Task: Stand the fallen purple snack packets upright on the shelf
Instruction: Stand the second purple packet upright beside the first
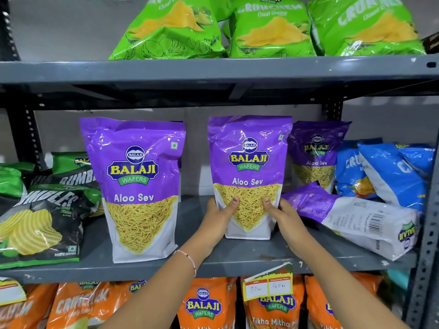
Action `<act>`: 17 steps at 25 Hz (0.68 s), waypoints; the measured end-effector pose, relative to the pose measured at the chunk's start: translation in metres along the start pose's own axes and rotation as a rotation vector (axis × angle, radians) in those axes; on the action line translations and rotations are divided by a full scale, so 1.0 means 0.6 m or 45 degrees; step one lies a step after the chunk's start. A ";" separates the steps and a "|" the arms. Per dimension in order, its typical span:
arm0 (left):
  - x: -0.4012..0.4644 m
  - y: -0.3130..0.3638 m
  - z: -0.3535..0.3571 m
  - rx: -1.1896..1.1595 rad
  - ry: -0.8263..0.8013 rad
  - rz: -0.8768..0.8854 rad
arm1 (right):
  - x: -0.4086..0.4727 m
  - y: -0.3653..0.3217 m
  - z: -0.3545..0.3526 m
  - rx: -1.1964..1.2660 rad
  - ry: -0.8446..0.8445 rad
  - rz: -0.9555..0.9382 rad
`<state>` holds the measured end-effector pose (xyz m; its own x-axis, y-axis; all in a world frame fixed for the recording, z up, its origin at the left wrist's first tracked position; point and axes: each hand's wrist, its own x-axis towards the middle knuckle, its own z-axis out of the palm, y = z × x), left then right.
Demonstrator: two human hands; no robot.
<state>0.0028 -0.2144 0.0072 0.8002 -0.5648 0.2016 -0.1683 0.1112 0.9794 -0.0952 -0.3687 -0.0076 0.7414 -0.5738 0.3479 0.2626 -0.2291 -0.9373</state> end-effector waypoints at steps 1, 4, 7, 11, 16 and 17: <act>-0.015 0.005 -0.002 0.024 -0.013 0.004 | -0.008 -0.002 -0.002 -0.005 -0.011 -0.009; -0.058 0.015 -0.002 0.061 -0.023 0.026 | -0.033 -0.010 -0.009 0.026 -0.059 -0.018; -0.081 0.012 -0.004 0.083 0.005 0.040 | -0.057 -0.018 -0.013 0.008 -0.113 -0.030; -0.104 0.007 -0.001 0.117 -0.003 0.064 | -0.084 -0.028 -0.014 0.015 -0.120 -0.047; -0.113 -0.001 0.006 0.065 0.051 0.050 | -0.096 -0.033 -0.014 -0.006 -0.167 -0.018; -0.120 -0.010 0.011 0.058 0.154 0.085 | -0.099 -0.039 -0.017 -0.028 -0.190 -0.013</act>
<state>-0.0574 -0.1799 -0.0131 0.8496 -0.4543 0.2680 -0.2470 0.1062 0.9632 -0.1521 -0.3372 -0.0061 0.8227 -0.4485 0.3492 0.2584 -0.2522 -0.9325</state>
